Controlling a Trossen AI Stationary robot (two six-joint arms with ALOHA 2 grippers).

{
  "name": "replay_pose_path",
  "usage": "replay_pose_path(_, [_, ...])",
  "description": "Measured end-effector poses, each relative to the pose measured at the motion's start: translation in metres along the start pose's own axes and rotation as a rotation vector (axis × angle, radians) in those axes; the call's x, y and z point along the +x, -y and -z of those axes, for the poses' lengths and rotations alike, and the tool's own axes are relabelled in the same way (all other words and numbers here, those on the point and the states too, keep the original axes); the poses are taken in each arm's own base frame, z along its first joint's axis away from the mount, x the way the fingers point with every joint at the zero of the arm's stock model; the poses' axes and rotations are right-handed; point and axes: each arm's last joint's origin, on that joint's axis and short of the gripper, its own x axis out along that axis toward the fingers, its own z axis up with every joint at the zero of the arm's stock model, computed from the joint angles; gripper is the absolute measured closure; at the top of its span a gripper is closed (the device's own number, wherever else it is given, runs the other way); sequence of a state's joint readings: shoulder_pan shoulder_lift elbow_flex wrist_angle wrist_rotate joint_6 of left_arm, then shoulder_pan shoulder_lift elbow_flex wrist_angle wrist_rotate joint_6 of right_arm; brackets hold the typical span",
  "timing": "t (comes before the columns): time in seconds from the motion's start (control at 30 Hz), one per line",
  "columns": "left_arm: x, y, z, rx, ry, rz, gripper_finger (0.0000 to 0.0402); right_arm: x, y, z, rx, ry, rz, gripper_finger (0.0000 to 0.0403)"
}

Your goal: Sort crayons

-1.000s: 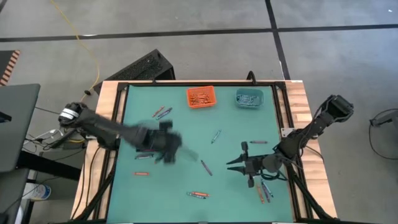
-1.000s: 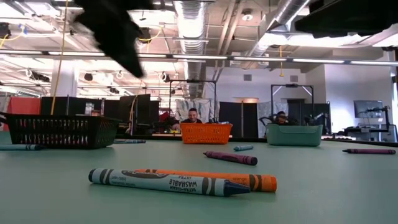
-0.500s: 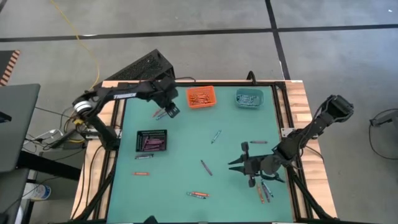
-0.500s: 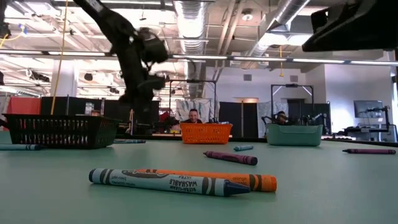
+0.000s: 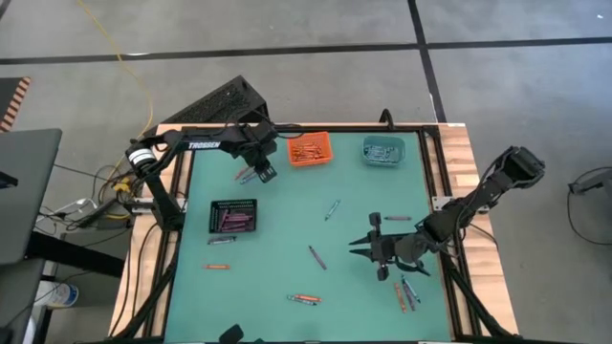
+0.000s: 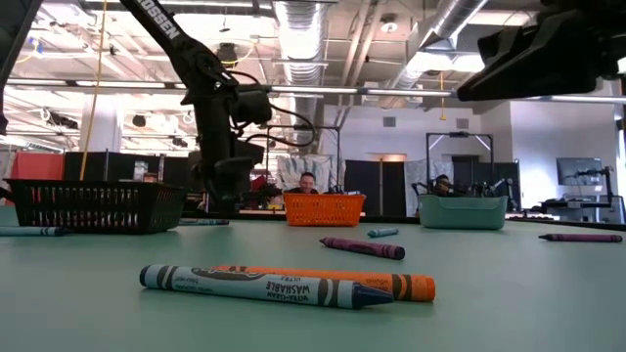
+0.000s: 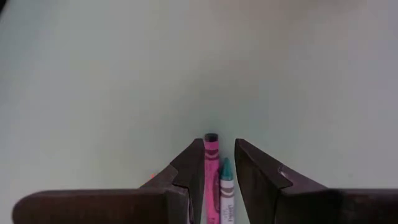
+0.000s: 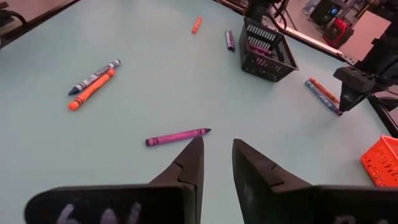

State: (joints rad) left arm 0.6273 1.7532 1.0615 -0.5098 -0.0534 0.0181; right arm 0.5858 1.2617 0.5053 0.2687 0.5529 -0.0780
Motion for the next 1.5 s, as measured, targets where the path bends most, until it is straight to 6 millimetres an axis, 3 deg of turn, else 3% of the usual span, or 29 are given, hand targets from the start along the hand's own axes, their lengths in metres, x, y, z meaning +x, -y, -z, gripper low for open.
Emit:
replay_pose_path(0.5, [0.013,0.000,0.017,0.047,0.001,-0.038,0.0327,0.000,0.000,0.000,0.002,0.001,-0.001,0.0317])
replay_pose_path(0.77, [0.014,0.000,0.017,0.081,0.009,-0.034,0.0391,0.000,0.000,0.000,0.002,0.002,-0.002,0.0317])
replay_pose_path(1.0, [0.010,0.000,0.007,0.086,0.064,0.012,0.0394,0.000,0.000,0.000,0.001,0.002,-0.002,0.0317])
replay_pose_path(1.13, [-0.025,0.007,-0.019,0.116,0.219,0.103,0.0395,0.000,0.000,0.000,0.000,0.002,-0.002,0.0317])
replay_pose_path(1.3, [-0.097,0.024,-0.036,0.155,0.344,0.230,0.0396,0.000,0.000,0.000,0.000,0.002,-0.002,0.0317])
replay_pose_path(1.37, [-0.128,0.037,-0.030,0.183,0.338,0.307,0.0397,0.000,0.000,0.000,0.000,0.001,-0.002,0.0317])
replay_pose_path(1.5, [-0.166,0.070,0.013,0.274,0.196,0.365,0.0397,0.000,0.000,0.000,0.000,0.001,-0.002,0.0317])
